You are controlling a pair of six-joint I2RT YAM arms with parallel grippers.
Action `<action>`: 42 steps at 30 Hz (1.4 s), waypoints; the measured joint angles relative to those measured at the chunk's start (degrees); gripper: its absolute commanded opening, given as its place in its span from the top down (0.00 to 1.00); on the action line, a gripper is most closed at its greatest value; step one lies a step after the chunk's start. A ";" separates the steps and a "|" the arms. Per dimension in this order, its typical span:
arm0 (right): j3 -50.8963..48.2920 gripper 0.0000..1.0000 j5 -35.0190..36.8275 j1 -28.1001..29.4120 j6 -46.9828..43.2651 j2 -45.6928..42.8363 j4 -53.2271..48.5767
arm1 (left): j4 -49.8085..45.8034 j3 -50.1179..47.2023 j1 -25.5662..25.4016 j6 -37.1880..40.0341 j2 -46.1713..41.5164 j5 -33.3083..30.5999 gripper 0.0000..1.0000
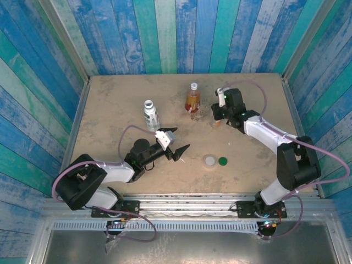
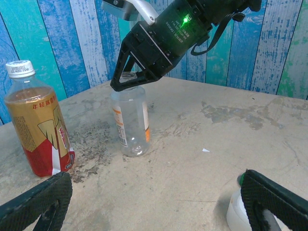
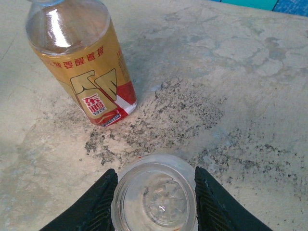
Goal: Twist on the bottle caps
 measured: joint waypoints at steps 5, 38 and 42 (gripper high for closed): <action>0.00 0.67 -1.49 0.00 -0.13 -0.50 -0.17 | -0.11 0.00 0.00 0.02 0.00 -0.02 0.06; -7.17 0.67 -7.28 11.85 -0.26 -17.33 -1.90 | 2.69 20.15 -0.04 -1.33 22.64 1.07 0.05; -8.15 0.67 -7.69 11.85 -0.17 -17.90 -1.95 | 2.78 21.05 -0.07 -1.25 24.04 1.09 0.10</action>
